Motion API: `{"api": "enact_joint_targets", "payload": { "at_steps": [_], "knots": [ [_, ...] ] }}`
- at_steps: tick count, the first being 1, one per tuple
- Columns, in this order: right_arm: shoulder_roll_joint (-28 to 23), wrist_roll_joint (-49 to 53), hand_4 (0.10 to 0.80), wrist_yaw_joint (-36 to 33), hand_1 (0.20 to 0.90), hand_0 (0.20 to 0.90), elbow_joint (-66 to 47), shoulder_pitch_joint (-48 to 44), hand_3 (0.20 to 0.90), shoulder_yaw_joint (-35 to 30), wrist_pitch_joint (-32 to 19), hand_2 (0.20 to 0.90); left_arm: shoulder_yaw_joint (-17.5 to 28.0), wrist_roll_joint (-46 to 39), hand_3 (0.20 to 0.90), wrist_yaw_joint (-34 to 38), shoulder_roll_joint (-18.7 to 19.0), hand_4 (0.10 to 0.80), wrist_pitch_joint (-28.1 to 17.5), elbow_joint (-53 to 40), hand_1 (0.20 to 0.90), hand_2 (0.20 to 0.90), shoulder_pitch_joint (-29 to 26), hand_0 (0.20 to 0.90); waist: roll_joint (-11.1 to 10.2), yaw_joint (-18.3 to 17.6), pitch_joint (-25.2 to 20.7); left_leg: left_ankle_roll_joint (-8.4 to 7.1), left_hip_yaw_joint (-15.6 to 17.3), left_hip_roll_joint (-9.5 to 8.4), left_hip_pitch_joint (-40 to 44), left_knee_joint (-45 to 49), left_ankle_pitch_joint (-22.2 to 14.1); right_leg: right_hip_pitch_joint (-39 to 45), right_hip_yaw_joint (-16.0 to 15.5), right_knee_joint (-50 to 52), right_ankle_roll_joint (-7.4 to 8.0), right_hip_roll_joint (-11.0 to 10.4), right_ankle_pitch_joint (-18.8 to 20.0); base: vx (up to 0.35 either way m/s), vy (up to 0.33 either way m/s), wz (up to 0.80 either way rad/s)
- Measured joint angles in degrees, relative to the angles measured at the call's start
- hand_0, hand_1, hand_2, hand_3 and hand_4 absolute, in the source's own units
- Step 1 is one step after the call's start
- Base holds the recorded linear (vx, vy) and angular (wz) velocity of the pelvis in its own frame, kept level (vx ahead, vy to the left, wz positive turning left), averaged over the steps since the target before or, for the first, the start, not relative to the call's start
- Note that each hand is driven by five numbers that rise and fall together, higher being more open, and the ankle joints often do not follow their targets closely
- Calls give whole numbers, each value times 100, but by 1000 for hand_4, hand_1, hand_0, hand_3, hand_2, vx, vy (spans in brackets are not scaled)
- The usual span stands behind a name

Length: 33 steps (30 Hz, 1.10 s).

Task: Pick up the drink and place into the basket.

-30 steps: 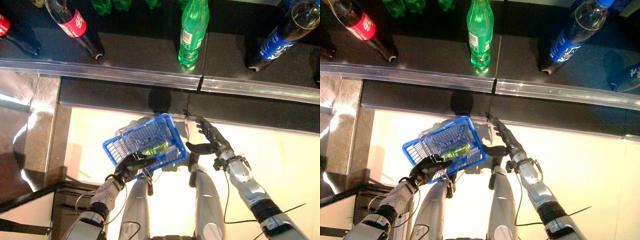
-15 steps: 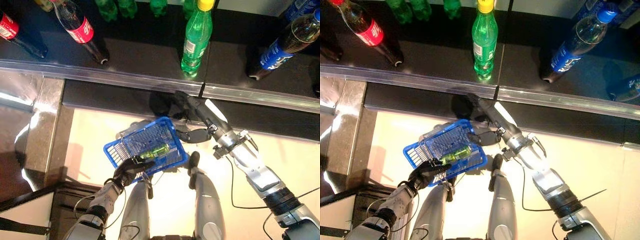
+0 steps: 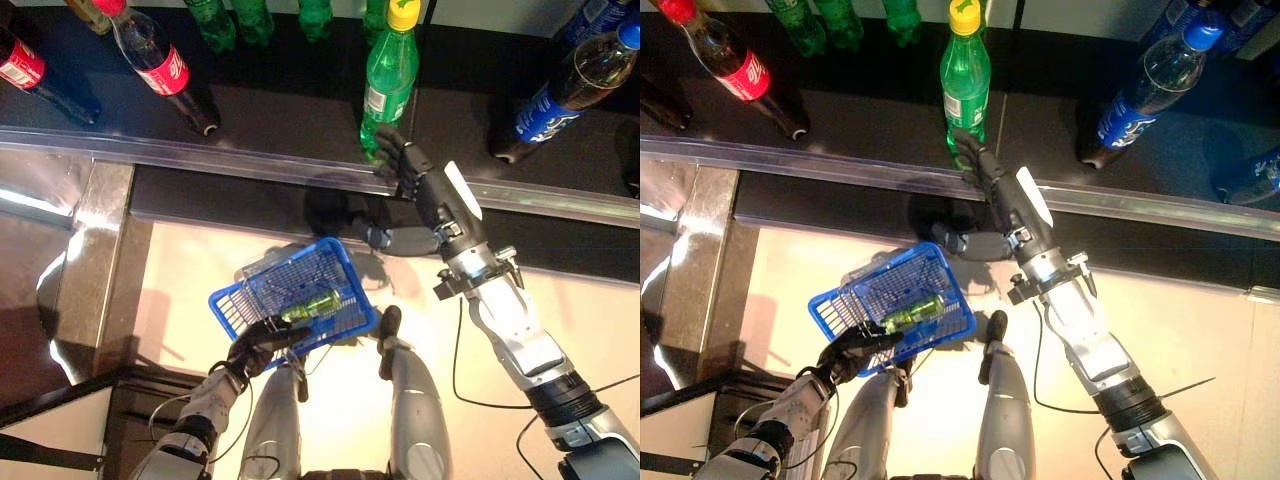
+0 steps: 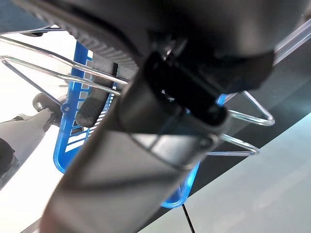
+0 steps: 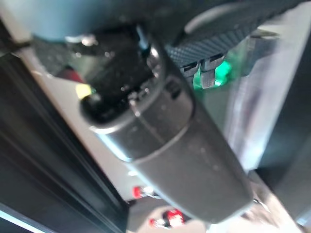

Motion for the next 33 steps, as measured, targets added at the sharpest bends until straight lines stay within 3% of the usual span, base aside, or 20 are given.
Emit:
{"api": "enact_joint_targets", "payload": {
  "at_steps": [22, 33],
  "knots": [
    [38, 400, 800, -873, 900, 900, 1, -22, 900, -395, -152, 900, 1, 26, 200, -7, -116, 100, 20, 3, 300, 300, 23, 300, 129, 129, 69, -45, 0, 37, 296, -98, 31, 240, -30, 0, -22, 3, -37, 9, 1, 0],
    [35, 484, 800, -941, 900, 900, 245, -594, 900, -395, -56, 900, 2, 39, 200, -5, -122, 100, 60, -42, 300, 300, 26, 300, 138, 203, 74, -46, -19, 59, 286, -72, 31, 274, -52, -3, -33, 8, -44, 5, -7, 0]
  ]
}}
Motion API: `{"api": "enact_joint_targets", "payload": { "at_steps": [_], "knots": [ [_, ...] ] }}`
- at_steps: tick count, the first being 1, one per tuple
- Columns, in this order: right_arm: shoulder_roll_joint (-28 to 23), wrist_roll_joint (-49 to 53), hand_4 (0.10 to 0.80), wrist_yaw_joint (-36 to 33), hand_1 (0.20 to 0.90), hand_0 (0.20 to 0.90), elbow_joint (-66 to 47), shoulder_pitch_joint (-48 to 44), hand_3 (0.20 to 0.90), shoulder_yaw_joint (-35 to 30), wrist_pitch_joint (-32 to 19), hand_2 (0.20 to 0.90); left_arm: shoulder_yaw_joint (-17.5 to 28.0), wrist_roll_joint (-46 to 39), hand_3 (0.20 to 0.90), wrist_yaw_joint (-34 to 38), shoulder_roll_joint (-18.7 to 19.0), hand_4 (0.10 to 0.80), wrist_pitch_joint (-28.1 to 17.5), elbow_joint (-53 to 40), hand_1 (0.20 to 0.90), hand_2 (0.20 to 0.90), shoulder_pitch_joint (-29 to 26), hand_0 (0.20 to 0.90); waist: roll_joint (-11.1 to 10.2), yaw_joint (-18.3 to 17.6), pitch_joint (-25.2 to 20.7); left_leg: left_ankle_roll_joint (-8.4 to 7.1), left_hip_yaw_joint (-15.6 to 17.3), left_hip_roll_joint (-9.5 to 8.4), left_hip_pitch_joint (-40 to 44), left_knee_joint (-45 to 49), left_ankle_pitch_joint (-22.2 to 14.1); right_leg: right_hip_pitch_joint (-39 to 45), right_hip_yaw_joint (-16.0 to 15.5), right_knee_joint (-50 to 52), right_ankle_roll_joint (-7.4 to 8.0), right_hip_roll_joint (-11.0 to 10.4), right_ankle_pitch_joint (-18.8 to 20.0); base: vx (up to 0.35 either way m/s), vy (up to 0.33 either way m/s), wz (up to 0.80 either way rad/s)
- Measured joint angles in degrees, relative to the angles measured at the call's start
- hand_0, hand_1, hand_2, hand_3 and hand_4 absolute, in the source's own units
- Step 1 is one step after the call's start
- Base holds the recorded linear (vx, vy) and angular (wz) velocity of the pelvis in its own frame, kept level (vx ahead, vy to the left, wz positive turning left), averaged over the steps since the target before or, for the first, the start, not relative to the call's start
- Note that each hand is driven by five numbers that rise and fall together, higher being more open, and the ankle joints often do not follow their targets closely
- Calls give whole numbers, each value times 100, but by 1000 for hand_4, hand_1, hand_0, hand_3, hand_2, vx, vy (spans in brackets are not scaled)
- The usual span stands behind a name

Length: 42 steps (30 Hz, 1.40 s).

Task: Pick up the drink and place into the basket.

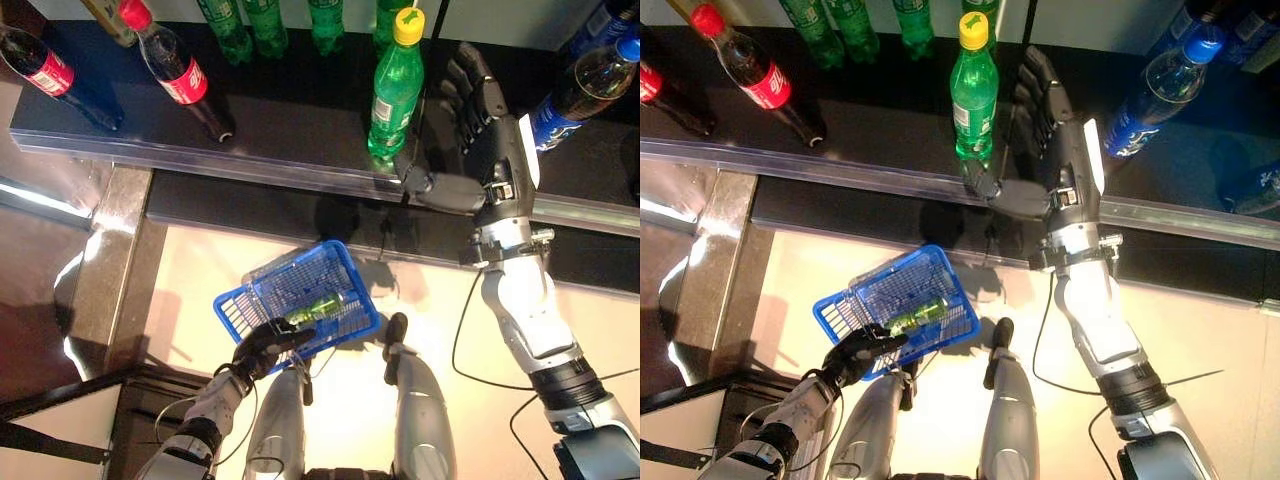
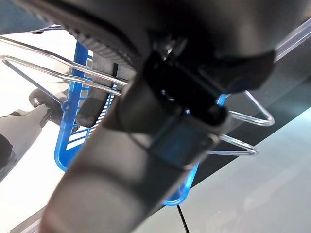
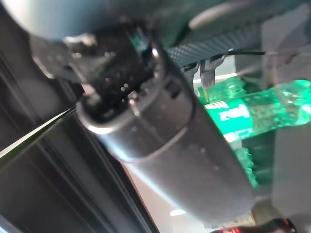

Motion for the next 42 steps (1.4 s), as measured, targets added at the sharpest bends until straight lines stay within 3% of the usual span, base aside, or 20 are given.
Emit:
{"api": "enact_joint_targets", "payload": {
  "at_steps": [15, 28, 39, 40, 41, 42],
  "knots": [
    [-4, 350, 800, 60, 900, 900, 1267, -955, 900, 201, 862, 900, -77, 131, 200, 15, 23, 100, 227, -198, 300, 300, -3, 300, 2, 264, 1, -35, -148, -20, 81, 31, 20, 173, -157, 11, -19, -17, -11, 10, -9, 4],
    [-11, 421, 800, 82, 900, 900, 1926, -1631, 900, 436, 1266, 900, -188, 135, 200, 7, 103, 100, 360, -268, 300, 300, -61, 300, 36, 370, 19, -18, -199, -50, 94, 2, 36, 234, -259, 9, -13, -87, -53, 2, 0, 3],
    [-2, 1265, 800, 368, 900, 900, 2283, -2009, 900, 614, 1510, 900, -206, 141, 200, 3, 106, 100, 375, -273, 300, 300, -84, 300, 61, 426, 32, -15, -236, -91, 107, -8, 43, 240, -271, 56, -5, -130, -60, 3, 0, 1],
    [10, 1325, 682, 422, 799, 799, 2292, -2009, 782, 651, 1549, 799, -208, 141, 200, 3, 106, 100, 376, -273, 300, 300, -84, 300, 61, 426, 32, -11, -243, -104, 106, -9, 49, 241, -271, 79, -4, -147, -63, 19, 12, 4],
    [20, 1369, 396, 456, 554, 554, 2301, -2009, 496, 657, 1562, 554, -209, 141, 200, 3, 106, 100, 377, -273, 300, 300, -85, 300, 61, 426, 32, -8, -245, -109, 105, -9, 52, 242, -271, 88, -3, -154, -64, 26, 15, 4],
    [50, 1463, 182, 474, 371, 371, 2323, -2010, 282, 658, 1562, 371, -226, 141, 200, 3, 107, 100, 376, -271, 300, 300, -85, 300, 61, 426, 32, -4, -249, -114, 107, -8, 54, 245, -271, 94, -3, -162, -65, 0, 0, 0]
  ]
}}
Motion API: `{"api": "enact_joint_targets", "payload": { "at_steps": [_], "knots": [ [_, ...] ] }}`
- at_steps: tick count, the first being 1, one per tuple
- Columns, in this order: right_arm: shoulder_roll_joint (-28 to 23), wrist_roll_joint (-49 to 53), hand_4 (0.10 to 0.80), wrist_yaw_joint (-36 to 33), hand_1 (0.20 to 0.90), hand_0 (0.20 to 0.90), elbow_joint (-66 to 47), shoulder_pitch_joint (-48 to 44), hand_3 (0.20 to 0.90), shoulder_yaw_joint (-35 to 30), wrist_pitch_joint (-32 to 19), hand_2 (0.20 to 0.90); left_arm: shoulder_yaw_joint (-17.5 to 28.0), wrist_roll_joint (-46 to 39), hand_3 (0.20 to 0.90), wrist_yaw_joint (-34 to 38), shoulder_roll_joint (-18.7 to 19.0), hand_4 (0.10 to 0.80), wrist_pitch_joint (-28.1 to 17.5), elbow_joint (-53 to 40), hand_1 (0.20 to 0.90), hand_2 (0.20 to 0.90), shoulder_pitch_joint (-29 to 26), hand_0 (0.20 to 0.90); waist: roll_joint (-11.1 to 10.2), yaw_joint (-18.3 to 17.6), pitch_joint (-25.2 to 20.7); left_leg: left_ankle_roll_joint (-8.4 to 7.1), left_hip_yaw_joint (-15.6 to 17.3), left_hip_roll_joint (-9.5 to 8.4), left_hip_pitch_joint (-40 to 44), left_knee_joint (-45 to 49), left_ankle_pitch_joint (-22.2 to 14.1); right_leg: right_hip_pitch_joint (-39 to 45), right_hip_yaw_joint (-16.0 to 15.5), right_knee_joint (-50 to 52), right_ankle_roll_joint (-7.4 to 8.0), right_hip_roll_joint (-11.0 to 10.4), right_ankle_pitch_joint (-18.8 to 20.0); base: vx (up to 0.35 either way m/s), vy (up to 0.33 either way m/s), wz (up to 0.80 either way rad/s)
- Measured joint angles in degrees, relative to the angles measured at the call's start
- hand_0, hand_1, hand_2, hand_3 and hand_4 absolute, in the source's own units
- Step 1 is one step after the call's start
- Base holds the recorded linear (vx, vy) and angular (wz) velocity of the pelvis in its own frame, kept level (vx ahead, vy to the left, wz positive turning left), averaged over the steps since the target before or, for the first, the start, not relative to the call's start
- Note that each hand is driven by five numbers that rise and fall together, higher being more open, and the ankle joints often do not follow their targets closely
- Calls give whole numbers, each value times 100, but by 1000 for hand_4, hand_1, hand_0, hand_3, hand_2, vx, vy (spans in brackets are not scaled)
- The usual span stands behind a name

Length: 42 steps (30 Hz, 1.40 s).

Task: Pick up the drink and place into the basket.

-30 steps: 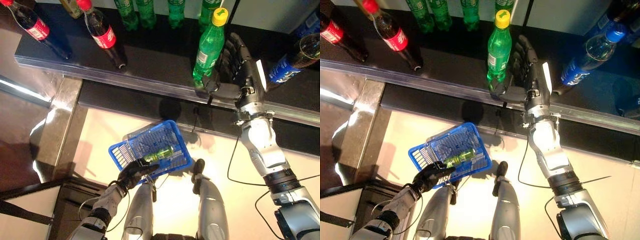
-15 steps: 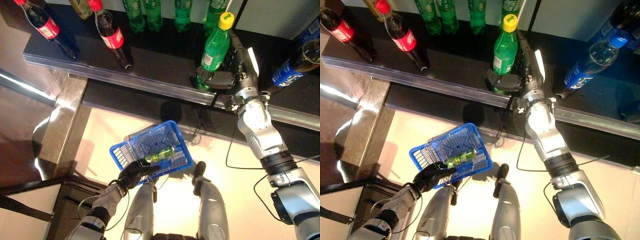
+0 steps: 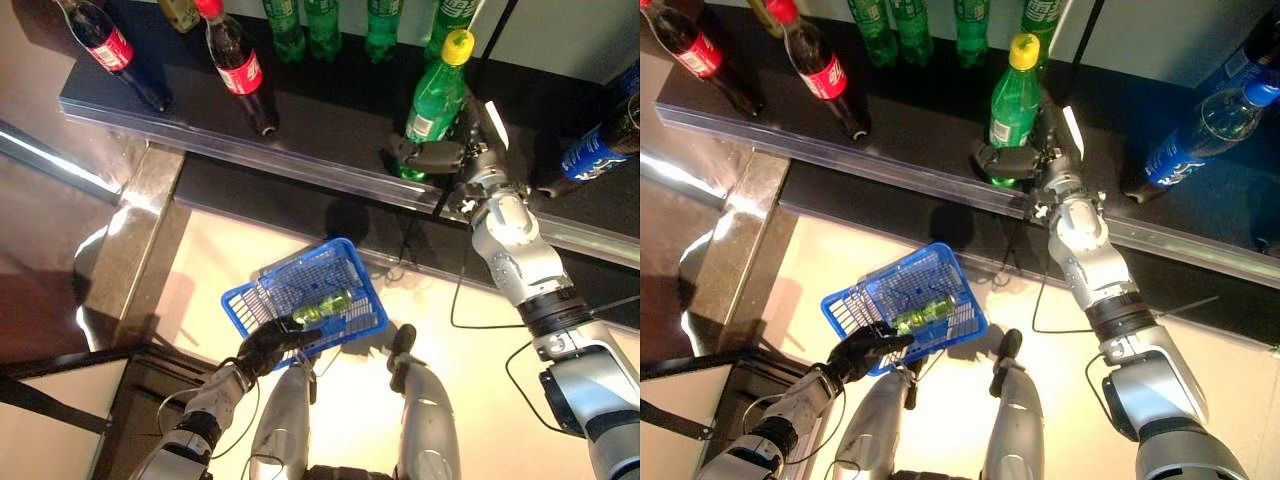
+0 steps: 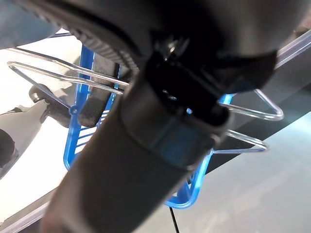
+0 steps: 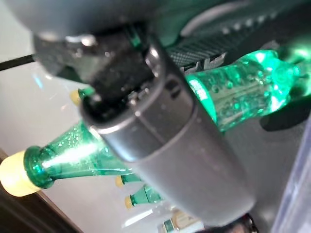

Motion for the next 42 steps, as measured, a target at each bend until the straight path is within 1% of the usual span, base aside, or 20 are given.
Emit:
{"api": "enact_joint_targets", "payload": {
  "at_steps": [1, 2, 7, 13, 25, 33, 37, 41, 42],
  "knots": [
    [16, 54, 105, 2, 305, 305, 9, 0, 205, 0, 1, 305, -10, 0, 200, 0, 2, 100, -1, -1, 300, 300, 0, 300, 0, -1, 0, 3, -2, 0, 1, 0, 2, 1, 0, 1, 0, -4, 0, 0, 0, 0],
    [42, 107, 100, 23, 300, 300, 31, 0, 200, 0, 2, 300, -40, 0, 200, 0, 5, 100, -3, -3, 300, 300, 0, 300, 0, -1, 0, 8, -3, -4, -1, 0, 8, 2, -1, 2, 1, -11, -2, 15, 14, 3],
    [161, 207, 100, 59, 300, 300, 282, -101, 200, -10, 1, 300, -184, 0, 200, -4, 22, 100, -1, -53, 300, 300, 0, 300, 7, 9, 3, 22, -9, -26, -6, -2, 23, 4, -1, 2, 3, -35, -23, 0, 0, 0],
    [216, 300, 100, 48, 300, 300, 359, -163, 200, -42, -20, 300, -197, 0, 200, -10, 14, 100, -2, -66, 300, 300, -4, 300, 69, 6, 19, 14, -47, -39, 2, -22, 29, 0, -20, 10, 26, -35, -29, 1, 1, 1],
    [261, 285, 100, -32, 300, 300, 360, -218, 200, -23, -20, 300, -194, 0, 200, -10, 15, 100, -3, -67, 300, 300, -7, 300, 70, 14, 19, 15, -56, -68, 35, -99, 57, -1, -19, 10, 32, -57, -38, 0, 0, 0],
    [299, 145, 100, -58, 300, 300, 358, -202, 200, -19, -21, 300, -178, -1, 200, -10, 15, 100, 8, -50, 300, 300, -1, 300, 70, 12, 19, 5, -50, -77, 153, -253, 113, 64, -17, -43, 33, -29, -34, 5, 1, 0],
    [263, -30, 100, -55, 300, 300, 109, 169, 200, -4, -9, 300, -157, 17, 200, -15, 5, 100, 59, -43, 300, 300, 149, 300, 79, 17, 14, 5, -52, -51, 645, -806, 295, 522, -108, -446, 69, 28, 67, 91, -10, 2],
    [195, -73, 100, -25, 300, 300, -446, 643, 200, -9, -7, 300, 74, 157, 200, -27, -19, 100, 88, -45, 300, 300, 351, 300, 84, 5, 0, -18, -57, 39, 1085, -1483, 564, 1036, -273, -1217, 86, 216, 359, 93, -60, 3],
    [142, -84, 100, -22, 300, 300, -642, 779, 200, -10, -5, 300, 138, 171, 200, -26, -20, 100, 101, -48, 300, 300, 402, 300, 89, -2, -4, -20, -57, 97, 1221, -1687, 645, 1196, -313, -1432, 92, 277, 436, 92, -38, 5]
  ]
}}
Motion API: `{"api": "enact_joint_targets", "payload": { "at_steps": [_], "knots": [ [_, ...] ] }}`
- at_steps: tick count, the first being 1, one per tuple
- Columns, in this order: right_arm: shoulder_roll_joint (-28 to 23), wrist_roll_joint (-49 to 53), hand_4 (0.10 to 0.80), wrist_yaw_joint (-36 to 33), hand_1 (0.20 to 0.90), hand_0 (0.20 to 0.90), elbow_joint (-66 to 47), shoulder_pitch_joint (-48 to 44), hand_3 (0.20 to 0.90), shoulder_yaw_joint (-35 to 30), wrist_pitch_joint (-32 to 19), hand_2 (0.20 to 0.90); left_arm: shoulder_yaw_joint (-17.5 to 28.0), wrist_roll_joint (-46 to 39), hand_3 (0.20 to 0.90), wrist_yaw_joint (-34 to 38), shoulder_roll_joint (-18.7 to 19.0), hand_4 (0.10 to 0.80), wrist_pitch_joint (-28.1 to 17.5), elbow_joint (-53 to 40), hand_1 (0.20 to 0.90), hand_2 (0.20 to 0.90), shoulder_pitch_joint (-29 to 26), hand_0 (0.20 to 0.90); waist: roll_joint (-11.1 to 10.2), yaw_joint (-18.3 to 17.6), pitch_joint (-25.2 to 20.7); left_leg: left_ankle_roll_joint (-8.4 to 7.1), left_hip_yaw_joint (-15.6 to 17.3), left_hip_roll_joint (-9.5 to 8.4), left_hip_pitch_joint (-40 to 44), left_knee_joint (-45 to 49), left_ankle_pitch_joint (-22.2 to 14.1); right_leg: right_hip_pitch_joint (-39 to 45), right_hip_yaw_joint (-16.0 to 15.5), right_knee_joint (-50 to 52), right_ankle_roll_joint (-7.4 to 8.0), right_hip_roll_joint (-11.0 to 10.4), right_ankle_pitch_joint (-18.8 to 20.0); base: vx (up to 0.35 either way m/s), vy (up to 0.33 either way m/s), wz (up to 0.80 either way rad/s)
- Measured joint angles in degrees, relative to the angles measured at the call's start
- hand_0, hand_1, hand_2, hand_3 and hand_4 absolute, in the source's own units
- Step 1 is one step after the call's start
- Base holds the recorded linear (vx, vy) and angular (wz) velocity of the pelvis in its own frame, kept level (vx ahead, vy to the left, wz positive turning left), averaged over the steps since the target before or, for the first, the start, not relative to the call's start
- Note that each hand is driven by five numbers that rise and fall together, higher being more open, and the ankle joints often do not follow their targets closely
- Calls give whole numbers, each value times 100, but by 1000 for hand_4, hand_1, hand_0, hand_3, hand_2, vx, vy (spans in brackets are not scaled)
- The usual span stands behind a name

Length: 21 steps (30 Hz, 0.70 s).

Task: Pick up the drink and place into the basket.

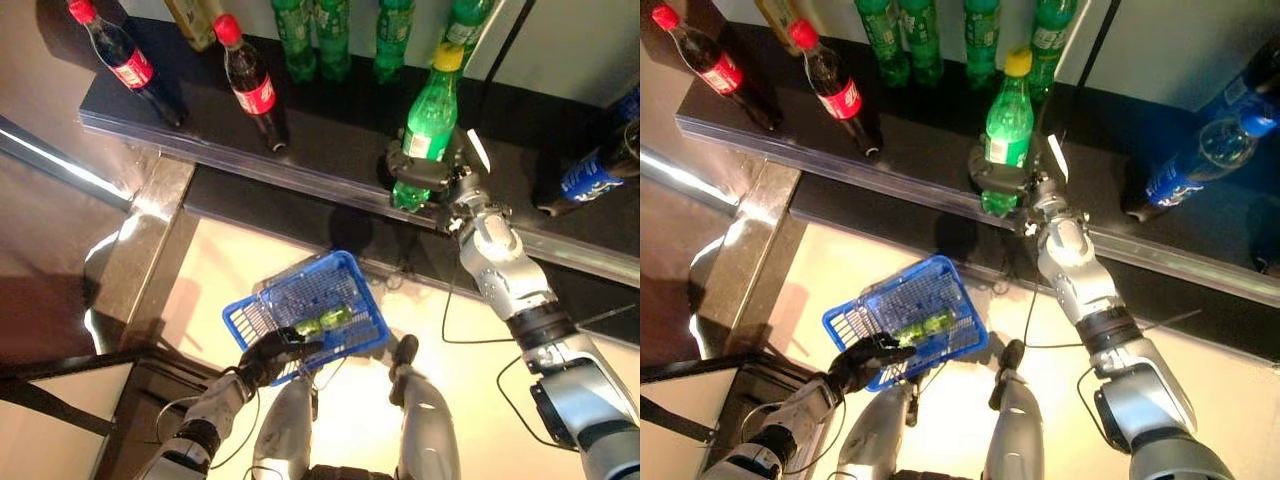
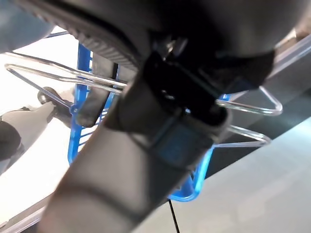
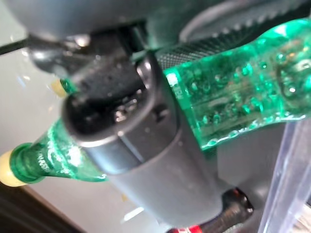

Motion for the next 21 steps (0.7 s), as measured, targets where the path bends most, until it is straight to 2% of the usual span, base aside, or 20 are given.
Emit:
{"api": "enact_joint_targets", "payload": {
  "at_steps": [1, 8, 9, 10, 13, 21],
  "knots": [
    [-3, -1, 100, 7, 300, 300, -50, 40, 200, 1, 2, 300, 29, 9, 200, 0, 2, 100, 7, 0, 300, 300, 28, 300, -1, 6, -4, -2, 2, -19, 55, -75, 22, 54, -11, -71, 3, 4, 20, 59, -25, 3],
    [-124, -22, 100, 58, 300, 300, -779, 353, 200, -13, 38, 300, 633, 113, 200, 7, -2, 100, 128, -18, 300, 300, 340, 300, -9, 8, -41, -53, 10, 142, 863, -680, 140, 998, -204, -892, 55, 239, 200, 93, -24, 4],
    [-136, -22, 100, 62, 300, 300, -824, 404, 200, -14, 40, 300, 660, 111, 200, 7, -2, 100, 129, -21, 300, 300, 373, 300, -13, 9, -75, -53, 8, 152, 913, -703, 140, 1063, -225, -936, 59, 251, 202, 80, -29, 20],
    [-159, -25, 100, 79, 300, 300, -1026, 665, 200, -62, 41, 300, 692, 108, 200, 8, 0, 100, 129, -35, 300, 300, 507, 300, -54, -1, -390, -55, 9, 182, 865, -797, 141, 1104, -330, -1101, 82, 284, 218, 50, -18, 19],
    [-165, -27, 100, 135, 300, 300, -1267, 890, 200, -95, 40, 300, 709, 108, 200, 14, 4, 100, 130, -128, 300, 300, 696, 300, -103, 65, -714, -69, 13, 194, 904, -897, 156, 1185, -369, -1279, 107, 324, 248, 39, -26, 8],
    [-184, -119, 100, 193, 300, 300, -1276, 1005, 200, -198, 43, 300, 854, 45, 200, 19, 20, 100, 110, -730, 300, 300, 940, 300, -132, 274, -755, -75, -15, 197, 1006, -907, 174, 1416, -452, -1322, 133, 307, 233, -3, 10, 12]
  ]
}}
